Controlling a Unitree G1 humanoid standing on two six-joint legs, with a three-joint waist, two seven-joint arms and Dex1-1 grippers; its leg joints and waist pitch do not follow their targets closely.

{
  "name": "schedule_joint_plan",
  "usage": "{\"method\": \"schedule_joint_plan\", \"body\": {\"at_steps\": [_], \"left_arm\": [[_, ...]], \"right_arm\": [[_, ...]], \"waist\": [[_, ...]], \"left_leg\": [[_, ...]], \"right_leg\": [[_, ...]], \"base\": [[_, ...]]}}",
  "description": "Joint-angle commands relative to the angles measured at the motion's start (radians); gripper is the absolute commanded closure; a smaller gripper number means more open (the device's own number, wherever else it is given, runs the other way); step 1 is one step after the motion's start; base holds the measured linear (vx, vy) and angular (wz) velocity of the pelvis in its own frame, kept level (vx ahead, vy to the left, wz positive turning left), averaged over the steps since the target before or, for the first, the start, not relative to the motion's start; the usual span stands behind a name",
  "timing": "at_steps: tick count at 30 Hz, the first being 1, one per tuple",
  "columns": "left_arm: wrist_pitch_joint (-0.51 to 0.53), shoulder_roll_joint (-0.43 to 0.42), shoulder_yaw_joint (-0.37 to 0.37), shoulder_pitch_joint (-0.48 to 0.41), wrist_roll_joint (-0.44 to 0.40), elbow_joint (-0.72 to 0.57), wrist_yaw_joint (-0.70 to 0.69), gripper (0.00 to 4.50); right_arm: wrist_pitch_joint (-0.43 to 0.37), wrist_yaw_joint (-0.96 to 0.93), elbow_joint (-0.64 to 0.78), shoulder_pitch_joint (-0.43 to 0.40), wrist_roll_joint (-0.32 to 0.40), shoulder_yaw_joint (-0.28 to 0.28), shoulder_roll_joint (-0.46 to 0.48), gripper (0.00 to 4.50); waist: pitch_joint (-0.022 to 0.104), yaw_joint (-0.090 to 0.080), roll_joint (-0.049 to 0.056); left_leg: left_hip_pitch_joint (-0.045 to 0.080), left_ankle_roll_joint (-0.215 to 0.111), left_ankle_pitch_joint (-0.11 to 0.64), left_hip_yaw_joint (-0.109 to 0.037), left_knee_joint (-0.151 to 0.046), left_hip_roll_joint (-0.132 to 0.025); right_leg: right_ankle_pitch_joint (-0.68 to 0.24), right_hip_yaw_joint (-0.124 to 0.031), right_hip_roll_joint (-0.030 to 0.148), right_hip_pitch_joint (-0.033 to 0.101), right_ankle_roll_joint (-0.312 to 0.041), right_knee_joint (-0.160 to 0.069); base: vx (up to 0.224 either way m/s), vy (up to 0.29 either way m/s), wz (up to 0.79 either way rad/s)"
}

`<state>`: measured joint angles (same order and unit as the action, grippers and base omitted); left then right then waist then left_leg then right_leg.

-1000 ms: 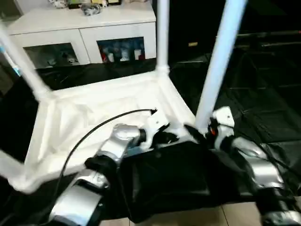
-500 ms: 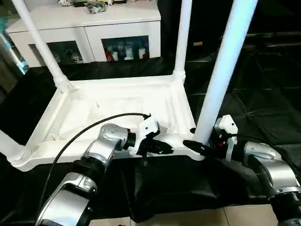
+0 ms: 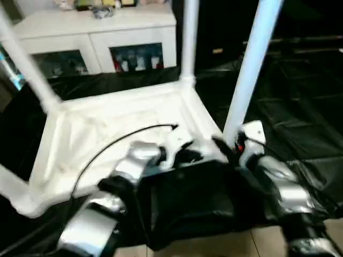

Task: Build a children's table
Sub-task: Rotate leg to tighten

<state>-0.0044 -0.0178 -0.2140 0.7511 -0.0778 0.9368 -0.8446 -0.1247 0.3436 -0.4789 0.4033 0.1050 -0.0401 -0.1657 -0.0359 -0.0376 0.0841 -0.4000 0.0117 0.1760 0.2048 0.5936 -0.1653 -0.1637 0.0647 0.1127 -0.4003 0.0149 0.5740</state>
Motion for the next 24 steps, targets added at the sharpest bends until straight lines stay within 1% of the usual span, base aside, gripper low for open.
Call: {"method": "schedule_joint_plan", "body": {"at_steps": [1,2,3,4,5,6,7,9,10,11,12,13,14,15,16,17,18,20,21,22,24], "left_arm": [[-0.022,0.043,0.028,0.030,0.032,-0.009,0.052,4.50],[-0.023,0.045,0.025,0.028,0.035,-0.010,0.042,4.50],[-0.025,0.047,0.023,0.028,0.037,-0.009,0.038,4.50],[-0.030,0.041,0.018,0.019,0.044,-0.018,0.008,4.50],[-0.031,0.039,0.016,0.017,0.045,-0.021,0.000,4.50],[-0.036,0.038,0.017,0.015,0.044,-0.019,-0.011,4.50],[-0.053,0.031,0.013,0.007,0.044,-0.024,-0.040,4.50],[-0.076,0.014,0.006,-0.010,0.052,-0.039,-0.099,4.50],[-0.076,0.010,0.005,-0.013,0.055,-0.043,-0.112,4.50],[-0.078,-0.001,0.001,-0.020,0.061,-0.053,-0.142,4.50],[-0.075,-0.016,-0.003,-0.028,0.066,-0.065,-0.177,4.50],[-0.073,-0.029,-0.008,-0.034,0.069,-0.074,-0.203,4.50],[-0.073,-0.038,-0.012,-0.038,0.070,-0.081,-0.222,4.50],[-0.069,-0.059,-0.019,-0.046,0.074,-0.093,-0.264,4.50],[-0.063,-0.079,-0.026,-0.055,0.078,-0.106,-0.308,4.50],[-0.063,-0.079,-0.026,-0.055,0.078,-0.106,-0.308,4.50],[-0.059,-0.099,-0.029,-0.060,0.079,-0.113,-0.341,4.50],[-0.058,-0.116,-0.030,-0.062,0.077,-0.116,-0.366,4.50],[-0.056,-0.127,-0.029,-0.063,0.077,-0.117,-0.381,4.50],[-0.055,-0.136,-0.029,-0.064,0.077,-0.117,-0.395,4.50],[-0.047,-0.154,-0.027,-0.069,0.079,-0.129,-0.423,4.50]], "right_arm": [[-0.028,0.012,-0.078,-0.031,-0.018,0.061,0.053,2.13],[-0.033,0.052,-0.070,-0.032,0.013,0.053,0.063,2.13],[-0.036,0.077,-0.066,-0.032,0.036,0.046,0.070,1.80],[-0.048,0.122,-0.040,-0.036,0.070,0.039,0.070,1.61],[-0.051,0.132,-0.034,-0.037,0.076,0.039,0.069,1.50],[-0.050,0.143,-0.027,-0.037,0.080,0.037,0.070,1.50],[-0.058,0.173,-0.015,-0.039,0.087,0.044,0.058,1.35],[-0.064,0.253,0.011,-0.045,0.091,0.072,0.019,1.13],[-0.065,0.272,0.017,-0.047,0.092,0.079,0.010,1.13],[-0.070,0.325,0.040,-0.058,0.099,0.096,-0.015,1.13],[-0.076,0.390,0.069,-0.073,0.106,0.117,-0.051,1.13],[-0.081,0.441,0.093,-0.086,0.110,0.134,-0.080,1.13],[-0.083,0.472,0.109,-0.095,0.112,0.143,-0.101,1.13],[-0.088,0.529,0.133,-0.110,0.116,0.153,-0.140,1.13],[-0.092,0.579,0.154,-0.123,0.121,0.158,-0.176,1.13],[-0.092,0.579,0.154,-0.123,0.121,0.158,-0.176,1.13],[-0.093,0.614,0.166,-0.131,0.126,0.157,-0.205,1.13],[-0.092,0.643,0.171,-0.135,0.129,0.150,-0.228,1.13],[-0.091,0.659,0.170,-0.136,0.131,0.144,-0.240,1.13],[-0.095,0.669,0.170,-0.135,0.135,0.137,-0.248,1.28],[-0.111,0.692,0.175,-0.133,0.152,0.127,-0.267,1.44]], "waist": [[0.050,-0.009,-0.020],[0.050,-0.010,-0.021],[0.050,-0.011,-0.020],[0.050,-0.012,-0.017],[0.051,-0.013,-0.019],[0.053,-0.012,-0.019],[0.054,-0.012,-0.022],[0.055,-0.012,-0.022],[0.055,-0.010,-0.022],[0.055,-0.011,-0.025],[0.056,-0.004,-0.025],[0.055,-0.003,-0.026],[0.053,-0.004,-0.026],[0.053,-0.003,-0.026],[0.051,0.002,-0.026],[0.051,0.003,-0.024],[0.052,0.004,-0.024],[0.051,0.011,-0.025],[0.052,0.013,-0.023],[0.053,0.019,-0.024],[0.054,0.023,-0.025]], "left_leg": [[0.030,-0.017,0.458,-0.041,-0.083,-0.051],[0.029,-0.021,0.457,-0.041,-0.083,-0.051],[0.029,-0.026,0.458,-0.041,-0.083,-0.052],[0.026,-0.036,0.454,-0.041,-0.084,-0.053],[0.024,-0.041,0.452,-0.041,-0.084,-0.052],[0.022,-0.045,0.443,-0.042,-0.084,-0.054],[0.017,-0.054,0.416,-0.041,-0.084,-0.054],[0.016,-0.064,0.400,-0.039,-0.083,-0.055],[0.017,-0.068,0.394,-0.039,-0.082,-0.055],[0.014,-0.076,0.380,-0.037,-0.081,-0.055],[0.013,-0.085,0.363,-0.038,-0.080,-0.056],[0.013,-0.094,0.354,-0.036,-0.079,-0.057],[0.012,-0.095,0.353,-0.037,-0.081,-0.058],[0.013,-0.093,0.355,-0.036,-0.080,-0.058],[0.016,-0.090,0.372,-0.036,-0.081,-0.061],[0.016,-0.087,0.376,-0.037,-0.083,-0.062],[0.018,-0.079,0.379,-0.036,-0.083,-0.062],[0.019,-0.072,0.382,-0.036,-0.084,-0.064],[0.020,-0.070,0.382,-0.035,-0.084,-0.065],[0.021,-0.065,0.378,-0.034,-0.084,-0.065],[0.019,-0.067,0.361,-0.033,-0.085,-0.066]], "right_leg": [[-0.519,-0.022,0.041,0.017,-0.152,-0.102],[-0.512,-0.023,0.041,0.017,-0.153,-0.102],[-0.504,-0.023,0.040,0.018,-0.156,-0.102],[-0.482,-0.023,0.040,0.022,-0.165,-0.099],[-0.475,-0.023,0.040,0.024,-0.167,-0.099],[-0.461,-0.024,0.042,0.027,-0.170,-0.096],[-0.430,-0.024,0.043,0.030,-0.182,-0.092],[-0.410,-0.024,0.043,0.033,-0.192,-0.090],[-0.404,-0.025,0.044,0.033,-0.196,-0.090],[-0.392,-0.025,0.044,0.036,-0.202,-0.088],[-0.383,-0.025,0.045,0.040,-0.204,-0.087],[-0.377,-0.026,0.045,0.038,-0.210,-0.086],[-0.383,-0.027,0.045,0.039,-0.211,-0.086],[-0.392,-0.026,0.044,0.037,-0.210,-0.086],[-0.420,-0.027,0.044,0.036,-0.207,-0.087],[-0.425,-0.027,0.044,0.036,-0.208,-0.087],[-0.426,-0.028,0.043,0.032,-0.209,-0.088],[-0.421,-0.029,0.044,0.034,-0.212,-0.086],[-0.416,-0.029,0.043,0.031,-0.215,-0.085],[-0.393,-0.030,0.043,0.032,-0.224,-0.083],[-0.358,-0.030,0.041,0.034,-0.234,-0.077]], "base": [[0.000,0.000,0.00],[0.000,0.000,0.00],[0.000,0.000,0.00],[0.000,0.000,0.00],[0.000,0.000,0.00],[0.000,0.000,0.00],[0.000,0.000,0.00],[0.000,0.000,0.00],[0.000,0.000,0.00],[0.000,0.000,0.00],[0.000,0.000,0.00],[0.000,0.000,0.00],[0.000,0.000,0.00],[0.000,0.000,0.00],[0.000,0.000,0.00],[0.000,0.000,0.00],[0.000,0.000,0.00],[0.000,0.000,0.00],[0.000,0.000,0.00],[0.000,0.000,0.00],[0.000,0.000,0.00]]}}
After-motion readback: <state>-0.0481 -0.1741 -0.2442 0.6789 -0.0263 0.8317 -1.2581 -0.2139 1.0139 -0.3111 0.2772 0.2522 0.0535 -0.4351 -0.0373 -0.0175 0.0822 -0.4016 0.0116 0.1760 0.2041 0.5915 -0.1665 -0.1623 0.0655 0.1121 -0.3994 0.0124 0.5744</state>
